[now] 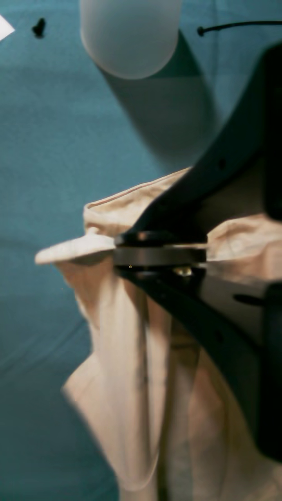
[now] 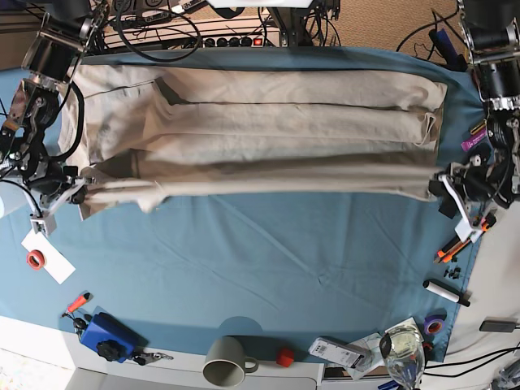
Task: Fold the T-shirt properly
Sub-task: 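Lift the shirt's side edge with both grippers and fold it over lengthwise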
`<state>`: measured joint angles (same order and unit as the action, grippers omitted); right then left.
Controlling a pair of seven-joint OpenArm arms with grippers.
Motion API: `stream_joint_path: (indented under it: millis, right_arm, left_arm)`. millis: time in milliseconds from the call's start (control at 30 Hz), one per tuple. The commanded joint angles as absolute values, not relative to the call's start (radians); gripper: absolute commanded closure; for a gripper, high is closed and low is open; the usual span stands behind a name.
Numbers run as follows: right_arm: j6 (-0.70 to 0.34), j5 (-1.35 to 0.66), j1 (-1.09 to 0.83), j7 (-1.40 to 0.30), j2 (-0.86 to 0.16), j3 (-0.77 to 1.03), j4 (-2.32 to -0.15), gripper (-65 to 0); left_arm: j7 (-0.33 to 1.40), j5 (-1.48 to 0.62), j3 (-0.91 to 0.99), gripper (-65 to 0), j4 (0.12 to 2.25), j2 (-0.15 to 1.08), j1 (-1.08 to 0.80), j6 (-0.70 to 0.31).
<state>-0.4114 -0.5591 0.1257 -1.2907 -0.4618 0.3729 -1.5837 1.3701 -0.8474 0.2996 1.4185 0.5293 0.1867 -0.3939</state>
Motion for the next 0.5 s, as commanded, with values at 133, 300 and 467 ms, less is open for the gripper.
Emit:
stream_joint_path:
  millis: [133, 300, 467]
  right_arm:
    - [-0.408, -0.557, 0.083, -1.274, -0.485, 0.383, -1.647, 0.0]
    - [-0.408, -0.557, 0.031, -1.273, -0.485, 0.417, -1.676, 0.0]
    - [-0.408, -0.562, -0.003, -1.277, -0.485, 0.499, -1.68, 0.0]
  left_arm:
    - [1.372, -0.865, 0.307, 0.0, 1.474, 0.554, 0.165, -0.395]
    - [1.372, -0.865, 0.307, 0.0, 1.578, 0.555, 0.121, -0.418]
    - [1.368, -0.863, 0.307, 0.0, 1.654, 0.555, 0.062, -0.418]
